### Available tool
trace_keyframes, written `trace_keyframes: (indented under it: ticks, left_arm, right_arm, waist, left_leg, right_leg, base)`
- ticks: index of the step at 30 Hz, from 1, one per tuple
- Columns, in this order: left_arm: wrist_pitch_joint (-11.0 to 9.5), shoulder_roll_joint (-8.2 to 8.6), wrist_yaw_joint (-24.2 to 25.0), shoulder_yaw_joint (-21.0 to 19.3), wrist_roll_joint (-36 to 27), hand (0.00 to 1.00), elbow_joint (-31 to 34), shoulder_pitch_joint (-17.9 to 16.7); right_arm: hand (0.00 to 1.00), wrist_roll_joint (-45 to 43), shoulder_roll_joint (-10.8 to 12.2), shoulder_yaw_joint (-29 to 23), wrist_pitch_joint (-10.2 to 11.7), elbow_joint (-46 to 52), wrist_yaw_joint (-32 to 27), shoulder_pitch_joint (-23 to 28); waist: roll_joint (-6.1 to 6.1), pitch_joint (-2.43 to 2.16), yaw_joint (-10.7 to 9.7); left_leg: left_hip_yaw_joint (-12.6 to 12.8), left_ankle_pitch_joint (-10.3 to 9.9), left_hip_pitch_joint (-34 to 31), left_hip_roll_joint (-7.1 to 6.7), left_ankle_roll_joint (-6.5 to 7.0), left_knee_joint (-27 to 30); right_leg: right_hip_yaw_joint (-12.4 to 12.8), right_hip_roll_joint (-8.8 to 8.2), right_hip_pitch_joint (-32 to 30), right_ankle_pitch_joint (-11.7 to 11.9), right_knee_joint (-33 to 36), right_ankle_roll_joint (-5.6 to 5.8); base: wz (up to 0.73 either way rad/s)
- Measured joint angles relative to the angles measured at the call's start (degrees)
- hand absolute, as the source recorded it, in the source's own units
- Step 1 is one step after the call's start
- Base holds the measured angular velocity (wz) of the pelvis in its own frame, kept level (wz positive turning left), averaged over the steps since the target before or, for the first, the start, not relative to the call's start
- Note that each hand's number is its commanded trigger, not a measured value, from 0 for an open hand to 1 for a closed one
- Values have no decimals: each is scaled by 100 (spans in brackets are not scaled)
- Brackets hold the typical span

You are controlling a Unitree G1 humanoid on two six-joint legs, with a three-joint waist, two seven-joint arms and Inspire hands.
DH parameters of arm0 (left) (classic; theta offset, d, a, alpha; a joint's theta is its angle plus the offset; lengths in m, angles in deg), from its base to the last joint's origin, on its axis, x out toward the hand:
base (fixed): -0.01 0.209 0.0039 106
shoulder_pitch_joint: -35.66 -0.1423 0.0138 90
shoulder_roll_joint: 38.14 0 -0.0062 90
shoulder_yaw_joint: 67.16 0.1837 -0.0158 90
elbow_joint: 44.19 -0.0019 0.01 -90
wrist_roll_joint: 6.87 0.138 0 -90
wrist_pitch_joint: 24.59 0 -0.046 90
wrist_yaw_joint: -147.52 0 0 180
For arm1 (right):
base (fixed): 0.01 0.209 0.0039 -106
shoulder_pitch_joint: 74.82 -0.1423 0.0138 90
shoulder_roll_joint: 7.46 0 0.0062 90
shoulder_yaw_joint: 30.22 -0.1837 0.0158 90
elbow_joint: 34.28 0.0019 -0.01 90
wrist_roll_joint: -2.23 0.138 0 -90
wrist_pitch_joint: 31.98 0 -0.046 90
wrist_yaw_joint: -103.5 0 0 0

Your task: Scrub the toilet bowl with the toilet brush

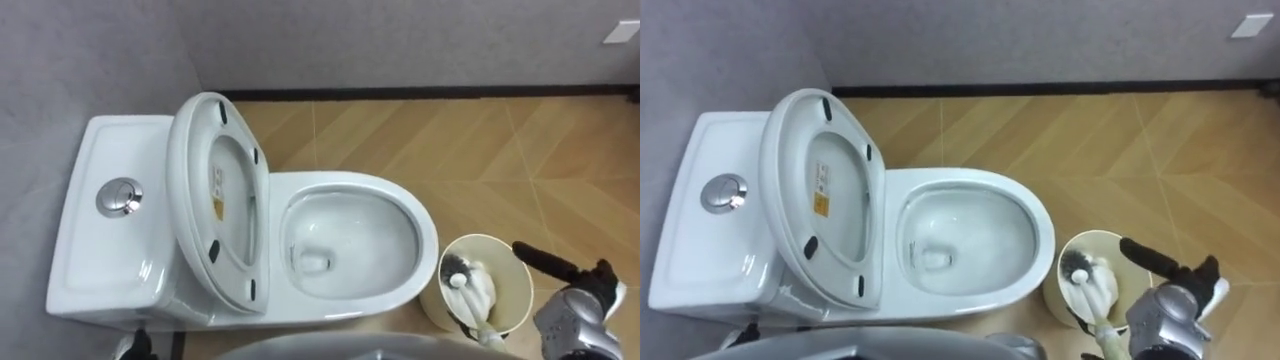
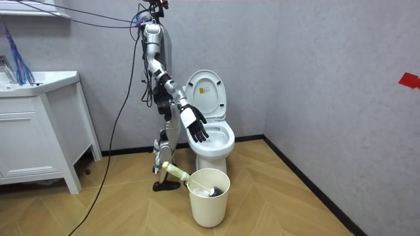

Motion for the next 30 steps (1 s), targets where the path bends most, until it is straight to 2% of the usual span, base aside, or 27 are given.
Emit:
trace_keyframes:
  ticks: [2, 3, 7, 8, 11, 14, 20, 24, 30]
  left_arm:
    - [-18, -22, 0, 87, -6, 0, -50, 2]
    - [-23, -41, 1, 160, -6, 0, -53, 10]
    - [-133, -140, 3, 217, -12, 0, -48, 134]
    - [-160, -148, 3, 219, -9, 0, -54, 176]
    - [-183, -154, 25, 263, -12, 0, -59, 427]
    - [-264, -174, 25, 424, -17, 0, -101, 658]
    - [-283, -272, 19, 465, -221, 0, -266, 992]
    - [-236, -345, 10, 609, -234, 0, -288, 1042]
    - [-247, -348, -2, 898, -638, 0, -500, 1289]
  right_arm:
    - [0, -312, -1, 89, 26, -191, 117, -94]
    - [0, -395, 0, 135, 33, -318, 200, -133]
    - [0, -530, -44, 343, 63, -976, 429, -326]
    - [0, -562, -52, 397, 65, -1171, 515, -393]
    - [0, -686, -109, 637, 71, -1553, 689, -538]
    - [0, -746, -197, 771, 87, -2117, 802, -790]
    - [0, -742, -461, 772, 69, -2801, 909, -1079]
    - [0, -730, -621, 774, -84, -2976, 937, -1075]
    - [0, -689, -628, 998, -151, -3237, 1057, -1219]
  waist:
    - [2, 3, -5]
    - [8, 27, -13]
    - [-2, 35, 28]
    - [-9, 64, 53]
    - [-21, 81, 127]
    - [23, 102, 141]
    - [136, 82, 188]
    - [124, 78, 172]
    - [105, 88, 179]
  left_leg:
    - [-15, 0, -96, 0, 0, 40]
    - [-97, 0, -160, -5, 0, 78]
    - [-153, 1, -482, 4, 1, 198]
    - [-185, 1, -585, 4, 1, 274]
    - [-292, 1, -1062, -4, 1, 581]
    - [-349, 1, -1453, -9, 1, 803]
    - [-429, -7, -2128, -15, 26, 1129]
    - [-436, 37, -2376, -48, 30, 1235]
    - [-456, 66, -2775, -61, 52, 1450]
  right_leg:
    - [-15, -3, -62, 11, -2, 1]
    - [-71, -15, -87, 15, 2, 1]
    - [-197, -30, -350, 17, 145, -2]
    - [-228, -36, -443, 18, 228, -4]
    - [-327, -64, -826, 22, 425, -11]
    - [-439, -89, -1127, 33, 538, -30]
    - [-507, -121, -1789, -4, 965, -69]
    - [-490, -166, -2097, -49, 1172, -76]
    - [-568, -216, -2461, -44, 1315, -87]
  base:
    - [8]
    - [16]
    - [15]
    - [13]
    - [16]
    - [18]
    - [6]
    - [1]
    - [4]
